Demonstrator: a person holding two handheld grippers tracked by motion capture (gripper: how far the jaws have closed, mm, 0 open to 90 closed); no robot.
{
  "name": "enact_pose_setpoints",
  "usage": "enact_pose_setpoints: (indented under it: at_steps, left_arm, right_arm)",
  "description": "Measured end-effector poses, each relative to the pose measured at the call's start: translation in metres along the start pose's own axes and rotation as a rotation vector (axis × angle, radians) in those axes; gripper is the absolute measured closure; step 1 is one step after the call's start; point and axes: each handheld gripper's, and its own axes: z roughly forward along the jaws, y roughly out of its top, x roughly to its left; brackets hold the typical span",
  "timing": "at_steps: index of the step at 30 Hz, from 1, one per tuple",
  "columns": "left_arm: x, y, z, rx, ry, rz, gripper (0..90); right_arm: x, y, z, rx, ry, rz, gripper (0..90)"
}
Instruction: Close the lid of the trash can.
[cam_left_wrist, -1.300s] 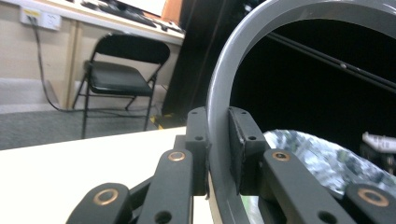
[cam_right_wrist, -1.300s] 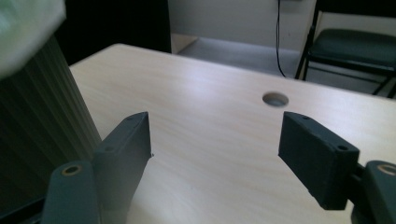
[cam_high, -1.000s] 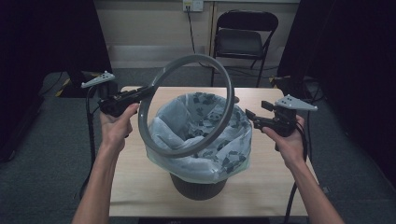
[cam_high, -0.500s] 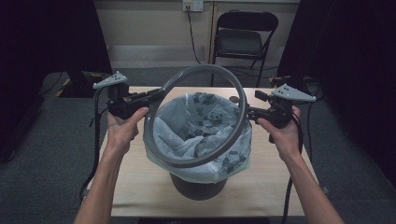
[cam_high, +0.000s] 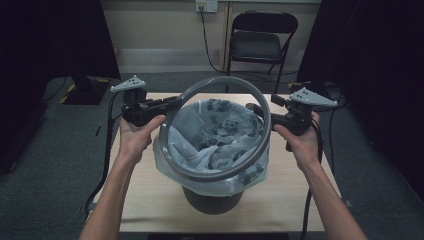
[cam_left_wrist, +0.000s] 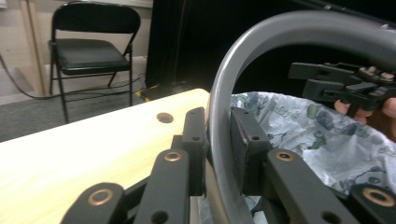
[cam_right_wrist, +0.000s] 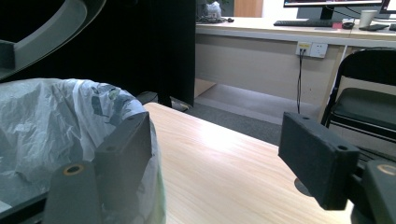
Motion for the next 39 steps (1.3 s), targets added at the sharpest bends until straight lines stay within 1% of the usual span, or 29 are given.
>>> enact_pose_setpoints:
  at_steps: [2,3,5,6,9,11,12,13,14,15,16,17,19,21,23,24,25,26,27,28,29,30,31,32,33,34,35,37,39]
  left_arm:
    - [0.001,-0.002,0.0,0.004,-0.005,0.001,74.0]
    - [0.001,-0.004,0.001,0.003,-0.005,0.0,71.6]
    - [0.002,-0.006,0.001,0.014,0.004,0.004,72.0]
    - [0.003,-0.007,0.0,0.014,-0.002,0.002,71.9]
    - [0.005,-0.01,-0.001,-0.006,-0.004,-0.011,68.0]
    - [0.007,-0.011,-0.003,-0.011,-0.005,-0.015,67.1]
    - [0.007,-0.012,-0.004,-0.019,-0.008,-0.02,67.1]
    - [0.007,-0.012,-0.005,-0.025,-0.008,-0.015,67.1]
    - [0.007,-0.012,-0.006,-0.027,-0.007,-0.005,67.1]
    - [0.006,-0.013,-0.007,-0.037,-0.008,-0.006,66.9]
    - [0.005,-0.013,-0.008,-0.045,-0.013,0.003,65.5]
    - [0.004,-0.014,-0.01,-0.053,-0.015,0.013,65.2]
    - [0.001,-0.015,-0.012,-0.061,-0.016,0.041,66.5]
    - [-0.004,-0.017,-0.016,-0.068,-0.018,0.065,67.8]
    - [-0.008,-0.019,-0.02,-0.074,-0.002,0.094,67.9]
    - [-0.011,-0.02,-0.022,-0.075,0.005,0.101,67.9]
    - [-0.012,-0.021,-0.024,-0.077,0.006,0.104,67.5]
    - [-0.014,-0.021,-0.026,-0.083,0.008,0.112,66.3]
    - [-0.016,-0.022,-0.028,-0.084,0.012,0.123,65.9]
    - [-0.017,-0.023,-0.029,-0.081,0.014,0.133,65.8]
    - [-0.018,-0.023,-0.03,-0.081,0.016,0.136,65.8]
    - [-0.018,-0.024,-0.031,-0.082,0.018,0.137,65.8]
    - [-0.018,-0.025,-0.032,-0.079,0.02,0.139,65.8]
    - [-0.018,-0.026,-0.032,-0.078,0.021,0.138,66.7]
    - [-0.017,-0.028,-0.032,-0.068,0.023,0.141,67.7]
    - [-0.017,-0.03,-0.031,-0.064,0.024,0.138,68.7]
    - [-0.016,-0.031,-0.031,-0.068,0.017,0.137,68.6]
    - [-0.015,-0.033,-0.031,-0.078,0.014,0.132,68.6]
    - [-0.017,-0.034,-0.031,-0.083,0.026,0.152,69.5]
  right_arm:
    - [-0.002,0.0,-0.001,-0.002,-0.005,0.001,25.7]
    - [-0.003,0.0,-0.001,0.001,-0.014,-0.006,24.9]
    - [-0.006,-0.002,-0.002,0.008,-0.021,-0.001,25.0]
    - [-0.009,-0.004,-0.002,0.02,-0.036,-0.002,24.9]
    - [-0.015,-0.007,-0.001,0.031,-0.056,0.0,25.3]
    - [-0.018,-0.008,-0.002,0.034,-0.079,0.0,26.4]
    - [-0.02,-0.008,-0.002,0.03,-0.078,0.008,26.8]
    - [-0.02,-0.007,-0.002,0.023,-0.065,0.019,28.0]
    - [-0.019,-0.005,-0.003,0.018,-0.067,0.012,30.3]
    - [-0.019,-0.004,-0.004,0.015,-0.062,0.005,33.7]
    - [-0.017,-0.003,-0.005,0.007,-0.047,0.0,36.4]
    - [-0.015,0.0,-0.006,-0.007,-0.03,-0.001,36.9]
    - [-0.011,0.003,-0.008,-0.025,-0.002,-0.015,45.7]
    - [-0.006,0.007,-0.011,-0.039,0.048,-0.032,48.4]
    - [0.0,0.008,-0.013,-0.052,0.087,-0.05,54.5]
    - [0.002,0.009,-0.014,-0.059,0.115,-0.053,55.0]
    - [0.004,0.009,-0.015,-0.059,0.155,-0.056,58.0]
    - [0.006,0.009,-0.016,-0.058,0.172,-0.063,58.4]
    - [0.009,0.009,-0.019,-0.065,0.172,-0.077,60.9]
    - [0.011,0.009,-0.02,-0.071,0.192,-0.084,63.8]
    - [0.013,0.008,-0.021,-0.064,0.224,-0.086,63.9]
    - [0.015,0.008,-0.021,-0.044,0.247,-0.089,62.9]
    - [0.017,0.006,-0.02,-0.028,0.245,-0.101,63.3]
    - [0.018,0.004,-0.019,-0.012,0.233,-0.116,64.2]
    - [0.018,0.003,-0.018,-0.004,0.236,-0.112,64.1]
    - [0.016,0.001,-0.018,0.002,0.243,-0.097,64.3]
    - [0.015,0.0,-0.018,0.005,0.242,-0.092,64.9]
    - [0.016,-0.002,-0.017,0.007,0.227,-0.09,67.8]
    - [0.017,-0.002,-0.017,0.009,0.21,-0.097,69.3]
